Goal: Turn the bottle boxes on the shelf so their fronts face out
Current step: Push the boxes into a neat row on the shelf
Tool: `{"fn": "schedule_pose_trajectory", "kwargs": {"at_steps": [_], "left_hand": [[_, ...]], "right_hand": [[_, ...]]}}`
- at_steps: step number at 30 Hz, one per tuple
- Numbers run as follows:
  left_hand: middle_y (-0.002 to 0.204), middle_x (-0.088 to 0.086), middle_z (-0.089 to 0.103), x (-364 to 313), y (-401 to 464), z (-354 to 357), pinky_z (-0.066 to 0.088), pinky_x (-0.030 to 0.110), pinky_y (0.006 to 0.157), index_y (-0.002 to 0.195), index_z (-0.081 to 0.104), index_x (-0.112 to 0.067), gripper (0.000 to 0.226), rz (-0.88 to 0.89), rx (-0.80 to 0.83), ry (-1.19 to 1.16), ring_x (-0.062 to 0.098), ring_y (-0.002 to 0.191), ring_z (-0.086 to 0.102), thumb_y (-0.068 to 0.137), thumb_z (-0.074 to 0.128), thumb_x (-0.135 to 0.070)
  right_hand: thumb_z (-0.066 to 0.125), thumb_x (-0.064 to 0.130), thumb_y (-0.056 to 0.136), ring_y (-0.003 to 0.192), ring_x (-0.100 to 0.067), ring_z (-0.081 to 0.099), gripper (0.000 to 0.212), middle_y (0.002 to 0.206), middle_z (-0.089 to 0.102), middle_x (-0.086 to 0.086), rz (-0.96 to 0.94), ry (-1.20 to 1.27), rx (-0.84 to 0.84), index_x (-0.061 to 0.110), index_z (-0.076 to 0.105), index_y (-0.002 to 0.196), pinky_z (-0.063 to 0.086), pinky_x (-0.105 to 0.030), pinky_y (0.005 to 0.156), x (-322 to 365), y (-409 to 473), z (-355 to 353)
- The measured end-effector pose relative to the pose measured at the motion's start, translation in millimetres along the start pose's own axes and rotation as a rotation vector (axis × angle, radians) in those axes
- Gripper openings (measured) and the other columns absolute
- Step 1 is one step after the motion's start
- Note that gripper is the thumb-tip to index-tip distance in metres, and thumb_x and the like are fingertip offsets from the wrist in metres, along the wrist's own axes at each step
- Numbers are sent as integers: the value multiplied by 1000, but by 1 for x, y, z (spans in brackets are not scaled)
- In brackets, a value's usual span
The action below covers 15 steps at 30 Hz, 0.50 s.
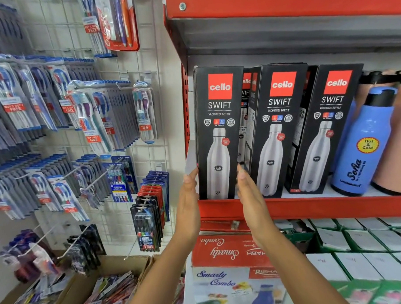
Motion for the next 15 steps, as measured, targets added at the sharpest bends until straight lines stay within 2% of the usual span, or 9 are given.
{"fn": "schedule_pose_trajectory", "kwargs": {"at_steps": [2,4,6,9,11,13,15], "left_hand": [[140,-24,46,-1,-4,0,23,45,121,134,46,-48,82,28,-56,24,6,140,35,71,20,-92],[126,-36,44,-5,-9,2,27,40,119,127,44,-54,62,70,-104,52,7,135,39,78,20,-84],[124,-38,42,-10,-14,3,31,35,115,126,44,-52,53,139,-153,84,5,131,43,84,21,-75],[127,-29,48,-13,-15,4,36,30,111,131,49,-36,54,262,-209,69,-2,128,45,91,25,-63],[129,-17,54,-14,-15,9,39,33,110,132,52,-25,57,303,-217,43,2,127,48,94,27,-58],[129,-7,58,-17,-17,19,42,37,108,131,53,-22,55,321,-205,24,8,126,51,95,28,-56],[126,-4,61,-20,-19,32,44,39,107,125,56,-25,50,323,-169,-2,13,124,55,94,31,-55]], "right_hand": [[36,75,83,147,-1,29,73,156,32,23,-34,2,-30,42,36,148,22,-40,124,0,-2,-1],[36,82,78,145,-1,34,67,156,40,18,-71,5,-71,52,43,138,25,-40,123,2,-5,-3],[36,82,77,142,-2,39,62,152,46,14,-103,17,-119,54,46,131,29,-40,121,7,-8,-8],[36,68,89,139,-3,44,61,149,51,10,-153,40,-204,37,49,140,32,-39,120,11,-13,-19],[35,58,93,137,-3,47,51,145,55,9,-186,45,-263,36,51,136,34,-38,119,14,-16,-29],[36,52,95,133,-4,51,45,140,58,9,-220,52,-332,34,55,131,37,-37,117,18,-17,-41],[37,49,96,129,-3,53,43,134,61,11,-240,57,-393,32,58,129,39,-37,115,20,-15,-55]]}}
Point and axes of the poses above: each hand's wrist, its own y-axis towards the middle knuckle, its own z-axis out of the palm, x = y × z, the point moved 5 cm from there along y, towards the middle knuckle
